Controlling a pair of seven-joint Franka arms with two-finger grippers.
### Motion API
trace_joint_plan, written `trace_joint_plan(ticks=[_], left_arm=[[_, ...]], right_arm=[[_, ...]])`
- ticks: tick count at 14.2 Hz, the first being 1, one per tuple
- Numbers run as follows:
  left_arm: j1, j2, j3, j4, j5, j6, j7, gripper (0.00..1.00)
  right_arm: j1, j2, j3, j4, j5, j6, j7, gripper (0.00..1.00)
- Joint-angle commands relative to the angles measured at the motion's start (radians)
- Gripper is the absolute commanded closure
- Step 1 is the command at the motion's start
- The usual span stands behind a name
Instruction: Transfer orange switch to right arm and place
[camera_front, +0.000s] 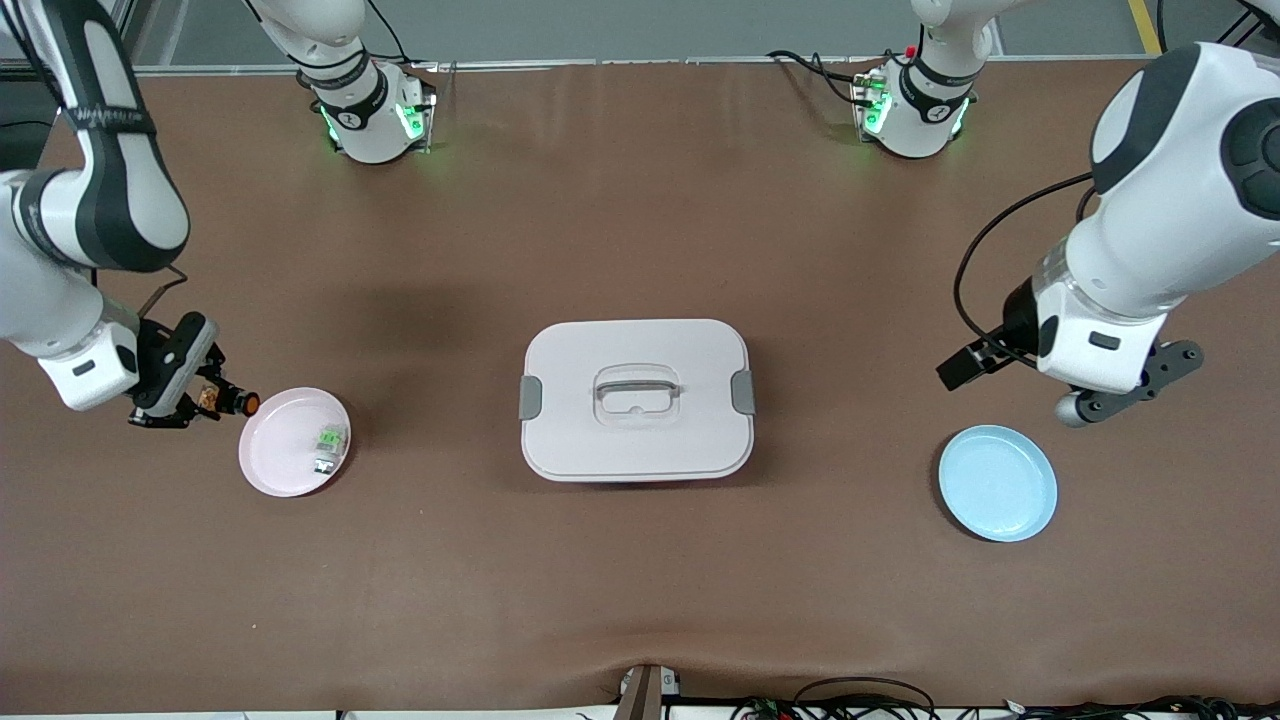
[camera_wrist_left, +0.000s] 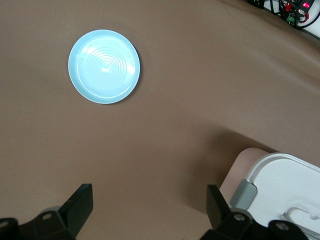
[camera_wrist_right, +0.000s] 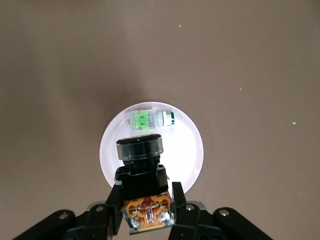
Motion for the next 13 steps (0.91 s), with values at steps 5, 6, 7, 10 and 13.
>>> trace_joint_plan(ticks=[5, 6, 7, 10, 13], left_arm=[[0.061, -0.063, -0.005, -0.006, 0.019, -0.067, 0.157, 0.00], [0.061, -0.067, -0.003, -0.006, 0.019, -0.080, 0.172, 0.00], [0.063, -0.067, -0.003, -0.006, 0.018, -0.088, 0.190, 0.00], [0.098, -0.106, 0.006, -0.006, 0.006, -0.091, 0.254, 0.00], [-0.070, -0.177, 0.240, -0.013, -0.036, -0.112, 0.377, 0.00]], right_arm=[[-0.028, 0.182, 0.011, 0.024, -0.115, 0.170, -0.046, 1.00], [-0.028, 0.203, 0.011, 0.024, -0.129, 0.203, -0.043, 1.00], [-0.028, 0.221, 0.009, 0.024, -0.134, 0.223, -0.040, 1.00], [-0.015, 0.249, 0.000, 0.025, -0.152, 0.241, -0.029, 1.00], [-0.002, 0.257, -0.005, 0.025, -0.156, 0.241, -0.012, 1.00]])
